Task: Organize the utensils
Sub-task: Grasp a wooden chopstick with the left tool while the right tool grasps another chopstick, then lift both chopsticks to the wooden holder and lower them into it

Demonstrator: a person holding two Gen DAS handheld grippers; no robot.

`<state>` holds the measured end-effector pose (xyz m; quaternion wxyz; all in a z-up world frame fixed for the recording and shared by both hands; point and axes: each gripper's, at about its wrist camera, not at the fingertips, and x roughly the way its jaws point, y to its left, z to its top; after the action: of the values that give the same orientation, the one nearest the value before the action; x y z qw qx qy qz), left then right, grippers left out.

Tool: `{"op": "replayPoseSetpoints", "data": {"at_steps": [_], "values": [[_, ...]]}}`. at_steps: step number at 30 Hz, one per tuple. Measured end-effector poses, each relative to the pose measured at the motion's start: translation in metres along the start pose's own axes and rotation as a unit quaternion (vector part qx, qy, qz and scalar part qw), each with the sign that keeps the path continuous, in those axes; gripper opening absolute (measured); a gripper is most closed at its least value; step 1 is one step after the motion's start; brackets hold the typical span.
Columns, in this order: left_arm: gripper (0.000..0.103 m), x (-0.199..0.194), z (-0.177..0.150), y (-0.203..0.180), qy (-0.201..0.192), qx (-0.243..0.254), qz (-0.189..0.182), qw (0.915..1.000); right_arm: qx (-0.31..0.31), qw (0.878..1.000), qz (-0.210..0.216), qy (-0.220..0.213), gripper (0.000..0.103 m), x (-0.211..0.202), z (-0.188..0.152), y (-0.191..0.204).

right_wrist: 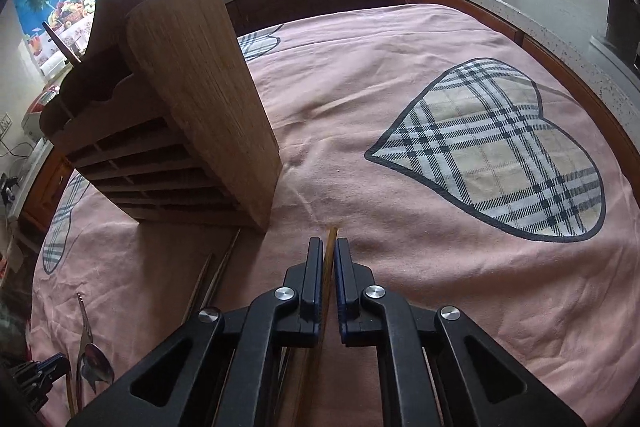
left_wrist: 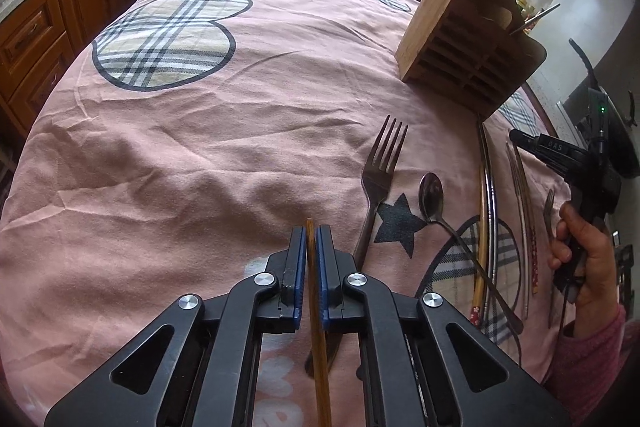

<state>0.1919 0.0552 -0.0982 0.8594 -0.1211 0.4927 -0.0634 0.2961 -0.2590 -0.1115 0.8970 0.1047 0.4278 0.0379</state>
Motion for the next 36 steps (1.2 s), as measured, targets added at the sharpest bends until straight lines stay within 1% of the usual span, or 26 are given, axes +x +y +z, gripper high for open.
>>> {"op": "replayPoseSetpoints", "data": {"at_steps": [7, 16, 23, 28, 36], "values": [[0.004, -0.026, 0.008, -0.009, -0.031, 0.001, -0.025, 0.9992, 0.022, 0.998, 0.044, -0.032, 0.005, -0.043, -0.002, -0.004], [0.004, -0.061, 0.015, -0.024, -0.068, 0.017, -0.045, 0.9965, 0.019, 0.992, 0.086, -0.087, 0.004, -0.107, -0.001, 0.007], [0.004, -0.088, 0.017, -0.031, -0.098, 0.028, -0.056, 0.9932, 0.015, 0.987, 0.103, -0.125, 0.004, -0.148, -0.005, 0.013], [0.004, -0.111, 0.019, -0.039, -0.129, 0.039, -0.064, 0.9888, 0.011, 0.982, 0.111, -0.152, 0.004, -0.174, -0.004, 0.017], [0.004, -0.131, 0.025, -0.048, -0.162, 0.046, -0.075, 0.9829, 0.007, 0.975, 0.116, -0.188, 0.004, -0.201, -0.001, 0.02]]}}
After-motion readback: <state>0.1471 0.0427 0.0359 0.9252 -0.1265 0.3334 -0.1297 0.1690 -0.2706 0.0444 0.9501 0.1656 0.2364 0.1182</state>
